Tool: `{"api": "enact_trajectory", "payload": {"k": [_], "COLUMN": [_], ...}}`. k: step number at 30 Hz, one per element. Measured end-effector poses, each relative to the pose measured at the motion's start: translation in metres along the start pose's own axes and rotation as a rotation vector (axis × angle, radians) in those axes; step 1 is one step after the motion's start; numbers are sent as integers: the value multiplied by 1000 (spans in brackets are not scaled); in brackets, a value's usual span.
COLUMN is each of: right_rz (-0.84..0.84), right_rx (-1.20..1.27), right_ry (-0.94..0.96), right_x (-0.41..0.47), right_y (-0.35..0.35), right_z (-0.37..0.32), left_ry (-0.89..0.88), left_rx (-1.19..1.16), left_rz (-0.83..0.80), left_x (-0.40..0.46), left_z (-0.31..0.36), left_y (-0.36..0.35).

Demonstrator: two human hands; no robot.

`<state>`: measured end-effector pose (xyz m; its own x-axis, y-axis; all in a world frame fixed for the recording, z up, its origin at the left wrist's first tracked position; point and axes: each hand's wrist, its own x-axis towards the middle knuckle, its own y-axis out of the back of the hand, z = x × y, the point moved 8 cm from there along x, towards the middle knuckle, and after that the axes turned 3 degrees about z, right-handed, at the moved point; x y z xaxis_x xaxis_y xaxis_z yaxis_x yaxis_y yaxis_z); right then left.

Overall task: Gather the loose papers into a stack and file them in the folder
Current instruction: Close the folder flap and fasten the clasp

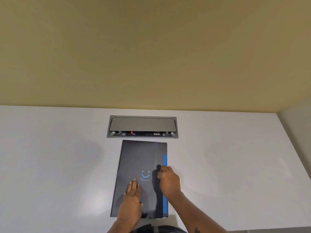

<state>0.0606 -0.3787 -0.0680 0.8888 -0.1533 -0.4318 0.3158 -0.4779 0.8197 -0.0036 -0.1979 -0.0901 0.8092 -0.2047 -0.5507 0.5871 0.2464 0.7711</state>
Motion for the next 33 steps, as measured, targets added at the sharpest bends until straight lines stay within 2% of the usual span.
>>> {"api": "enact_trajectory", "payload": {"k": [5, 8, 10, 13, 17, 20, 23, 26, 33], "right_rz": [21, 31, 38, 89, 177, 142, 101, 105, 86], "right_rx": [1, -7, 2, 54, 298, 443, 495, 504, 615], "right_ry": [-7, 9, 6, -7, -188, -280, -346, -369, -435], "right_x": [5, 6, 4, -3, -22, -34, -44, -50, -62], "right_y": [-1, -1, 0, 4, 7, -4, -14, -17, -32], "right_z": [-2, -2, 1, 6, 29, 43, 50, 53, 49], "left_ry": [15, -1, 0, 53, 197, 314, 398, 462, 424], "left_rx": [19, -7, -97, -327, -476, -597, -618, -652, -768], "left_rz": [-85, -49, 13, 190, 441, 513, 515, 434, 370], "left_x": [6, 3, -2, -10, -18, -21, -18, -14, -13], "left_z": [0, 1, 0, -11, -49, -76, -96, -108, -117], "left_y": [2, 7, 14, 41, 74, 79, 75, 62, 56]}}
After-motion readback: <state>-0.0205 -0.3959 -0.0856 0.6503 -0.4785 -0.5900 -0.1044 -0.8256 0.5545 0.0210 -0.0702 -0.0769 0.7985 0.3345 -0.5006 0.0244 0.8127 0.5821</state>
